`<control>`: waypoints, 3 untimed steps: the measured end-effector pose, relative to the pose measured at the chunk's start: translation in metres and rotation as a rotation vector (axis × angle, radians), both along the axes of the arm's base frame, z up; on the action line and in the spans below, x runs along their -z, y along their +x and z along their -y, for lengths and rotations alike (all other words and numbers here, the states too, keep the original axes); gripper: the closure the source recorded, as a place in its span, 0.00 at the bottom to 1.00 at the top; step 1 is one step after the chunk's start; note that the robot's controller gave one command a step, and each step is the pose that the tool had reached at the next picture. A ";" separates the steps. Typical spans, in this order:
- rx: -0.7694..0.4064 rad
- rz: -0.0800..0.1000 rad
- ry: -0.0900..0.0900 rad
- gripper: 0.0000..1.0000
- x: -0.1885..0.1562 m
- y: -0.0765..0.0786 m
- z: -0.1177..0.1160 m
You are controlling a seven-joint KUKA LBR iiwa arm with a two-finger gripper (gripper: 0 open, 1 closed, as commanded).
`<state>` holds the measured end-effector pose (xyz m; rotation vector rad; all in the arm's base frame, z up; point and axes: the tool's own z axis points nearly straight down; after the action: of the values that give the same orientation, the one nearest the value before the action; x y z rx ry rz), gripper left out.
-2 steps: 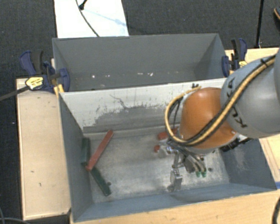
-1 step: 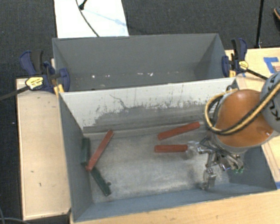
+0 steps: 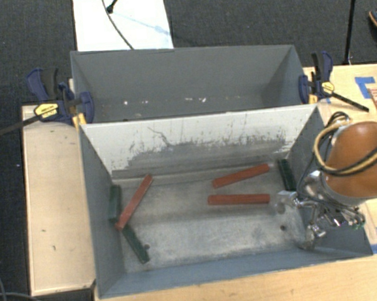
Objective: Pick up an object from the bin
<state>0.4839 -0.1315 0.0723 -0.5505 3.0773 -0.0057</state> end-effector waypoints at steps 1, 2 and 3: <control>0.085 -0.004 0.005 0.00 -0.086 0.035 -0.089; 0.003 -0.010 0.005 0.00 0.005 0.076 -0.140; 0.013 -0.012 0.003 1.00 0.002 0.075 -0.136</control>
Offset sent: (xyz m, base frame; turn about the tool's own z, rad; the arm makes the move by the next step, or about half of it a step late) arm 0.0309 0.0830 0.0810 0.0920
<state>0.5589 0.0048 0.0708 -0.5320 3.0916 0.0015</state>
